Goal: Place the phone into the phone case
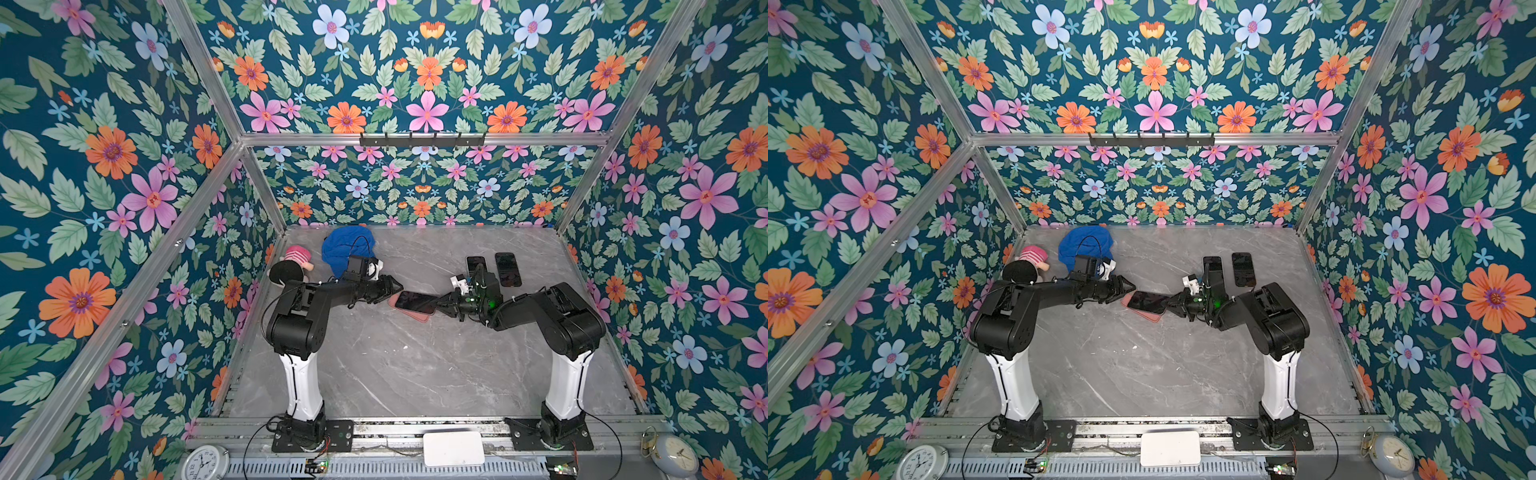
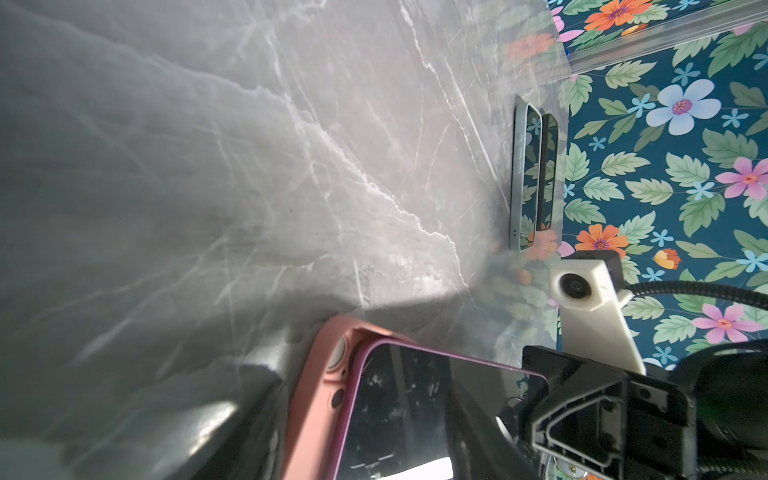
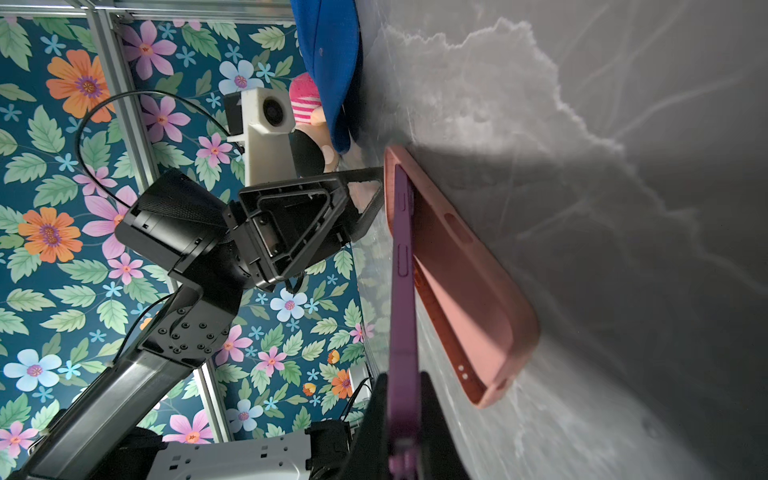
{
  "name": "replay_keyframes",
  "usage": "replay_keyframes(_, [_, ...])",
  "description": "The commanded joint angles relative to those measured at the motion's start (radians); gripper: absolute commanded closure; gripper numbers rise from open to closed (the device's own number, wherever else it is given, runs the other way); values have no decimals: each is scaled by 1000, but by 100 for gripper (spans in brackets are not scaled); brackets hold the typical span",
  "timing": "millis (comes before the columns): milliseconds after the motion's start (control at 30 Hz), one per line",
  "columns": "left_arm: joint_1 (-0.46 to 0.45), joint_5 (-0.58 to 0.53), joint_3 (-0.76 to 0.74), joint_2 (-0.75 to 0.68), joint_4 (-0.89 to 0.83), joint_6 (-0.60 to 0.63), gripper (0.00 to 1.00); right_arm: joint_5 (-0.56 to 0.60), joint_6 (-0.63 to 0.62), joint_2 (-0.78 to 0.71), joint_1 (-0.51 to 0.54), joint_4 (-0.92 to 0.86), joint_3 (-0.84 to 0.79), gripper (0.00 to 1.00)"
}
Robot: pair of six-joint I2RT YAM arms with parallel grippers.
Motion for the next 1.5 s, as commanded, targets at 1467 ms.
replay_keyframes(1467, [-23, 22, -77, -49, 54, -34, 38, 58, -3, 57, 47, -9, 13, 95])
